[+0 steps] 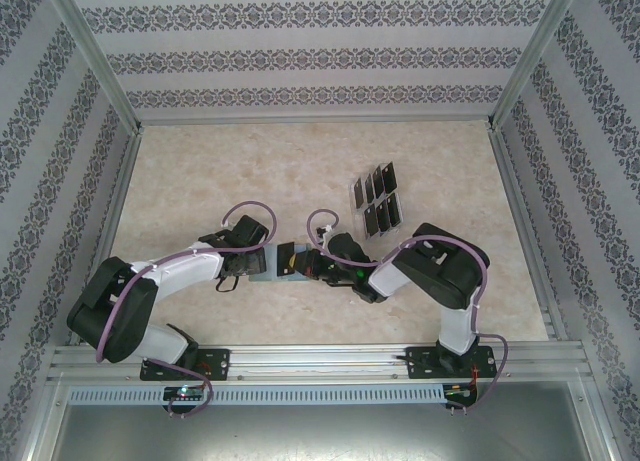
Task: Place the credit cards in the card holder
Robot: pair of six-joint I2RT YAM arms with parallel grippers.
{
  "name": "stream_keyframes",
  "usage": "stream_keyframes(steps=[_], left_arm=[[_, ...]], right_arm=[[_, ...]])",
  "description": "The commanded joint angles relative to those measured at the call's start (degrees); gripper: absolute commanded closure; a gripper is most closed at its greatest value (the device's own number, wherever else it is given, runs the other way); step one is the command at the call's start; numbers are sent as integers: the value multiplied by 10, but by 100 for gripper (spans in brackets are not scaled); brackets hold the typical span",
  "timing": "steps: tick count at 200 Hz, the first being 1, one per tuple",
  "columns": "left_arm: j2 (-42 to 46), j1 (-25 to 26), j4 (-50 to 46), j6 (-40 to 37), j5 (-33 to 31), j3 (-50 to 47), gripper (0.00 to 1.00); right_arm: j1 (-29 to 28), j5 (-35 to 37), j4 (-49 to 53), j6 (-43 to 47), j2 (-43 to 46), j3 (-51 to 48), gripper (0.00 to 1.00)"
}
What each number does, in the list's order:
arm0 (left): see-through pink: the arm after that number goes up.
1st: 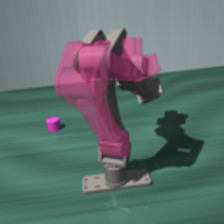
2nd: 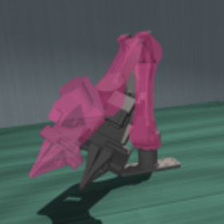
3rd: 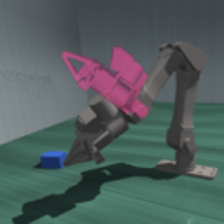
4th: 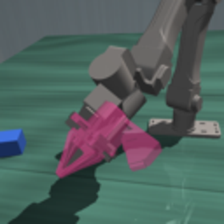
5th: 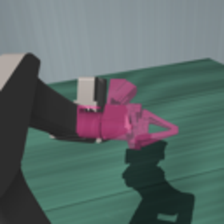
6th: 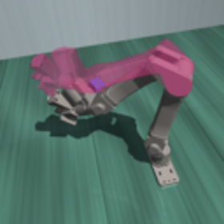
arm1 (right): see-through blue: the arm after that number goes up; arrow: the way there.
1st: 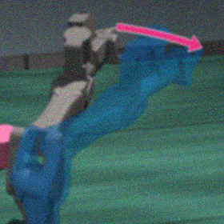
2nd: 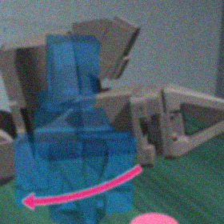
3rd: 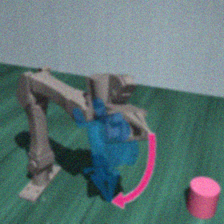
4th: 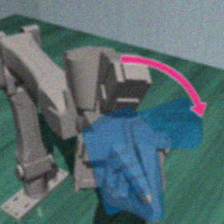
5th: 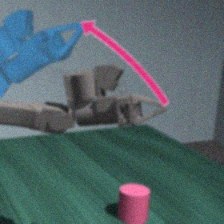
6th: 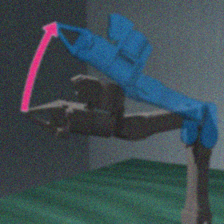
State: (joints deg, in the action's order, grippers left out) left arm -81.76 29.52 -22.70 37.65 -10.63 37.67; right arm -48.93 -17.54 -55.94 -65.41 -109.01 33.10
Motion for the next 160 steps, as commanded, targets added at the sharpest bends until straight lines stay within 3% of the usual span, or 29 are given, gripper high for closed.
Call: stream_keyframes(steps=[1,160], left_arm=[[-5,-1,-22,3,-11,-13,22],[-5,5,-20,6,-10,-15,22]], right_arm=[[-6,-8,-43,-14,-16,10,100],[-17,-6,-80,-44,-63,20,100]])
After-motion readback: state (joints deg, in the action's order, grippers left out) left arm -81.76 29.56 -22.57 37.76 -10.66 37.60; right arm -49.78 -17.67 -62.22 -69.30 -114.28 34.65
